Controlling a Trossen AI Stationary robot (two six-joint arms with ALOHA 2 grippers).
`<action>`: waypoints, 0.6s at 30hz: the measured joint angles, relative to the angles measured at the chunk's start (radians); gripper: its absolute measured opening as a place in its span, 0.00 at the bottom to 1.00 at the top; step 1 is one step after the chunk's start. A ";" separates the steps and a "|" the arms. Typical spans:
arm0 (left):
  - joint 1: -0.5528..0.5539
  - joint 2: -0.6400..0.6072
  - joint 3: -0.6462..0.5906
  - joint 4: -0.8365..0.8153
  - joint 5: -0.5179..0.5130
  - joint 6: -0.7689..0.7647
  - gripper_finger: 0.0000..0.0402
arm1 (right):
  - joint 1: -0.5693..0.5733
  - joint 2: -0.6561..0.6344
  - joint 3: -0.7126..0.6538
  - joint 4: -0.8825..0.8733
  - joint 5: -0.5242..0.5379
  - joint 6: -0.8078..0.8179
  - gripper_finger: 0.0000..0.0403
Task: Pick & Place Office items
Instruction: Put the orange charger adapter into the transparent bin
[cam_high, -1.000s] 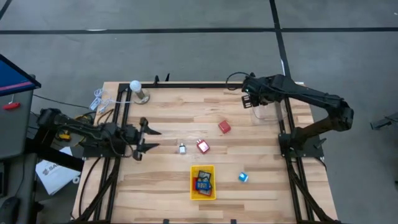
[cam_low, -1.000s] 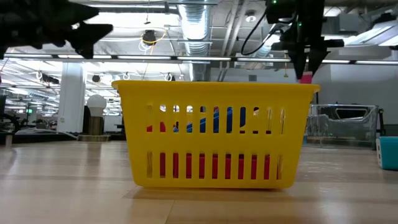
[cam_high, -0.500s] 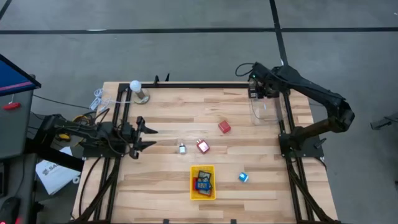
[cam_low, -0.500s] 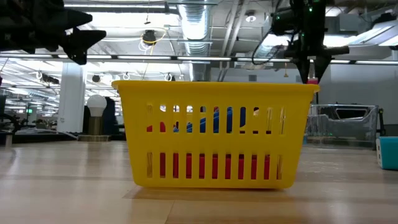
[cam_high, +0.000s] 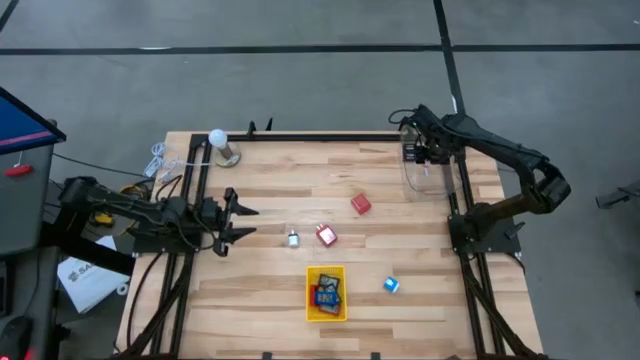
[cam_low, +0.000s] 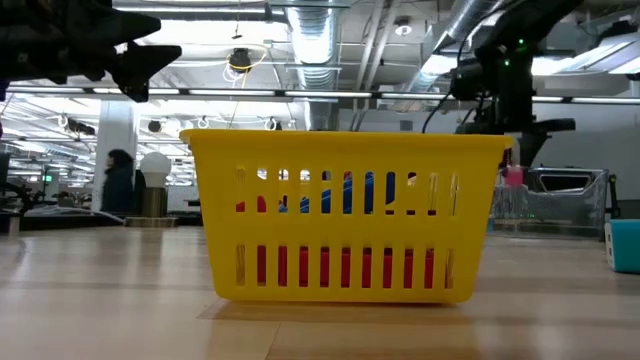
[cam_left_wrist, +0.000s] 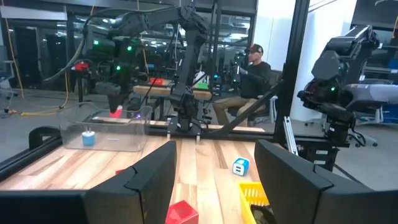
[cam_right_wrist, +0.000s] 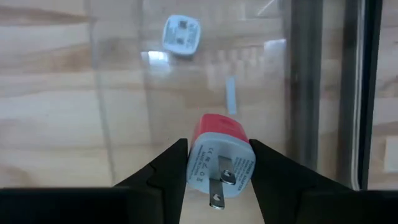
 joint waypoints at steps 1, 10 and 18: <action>0.000 0.017 0.002 0.004 0.000 -0.002 0.53 | -0.010 0.000 -0.012 0.022 -0.002 -0.012 0.38; 0.000 0.193 0.085 0.005 -0.002 -0.007 0.53 | -0.077 0.000 -0.040 0.083 -0.011 -0.074 0.38; 0.000 0.354 0.148 0.005 -0.032 -0.020 0.53 | -0.080 0.000 -0.040 0.138 -0.018 -0.115 0.45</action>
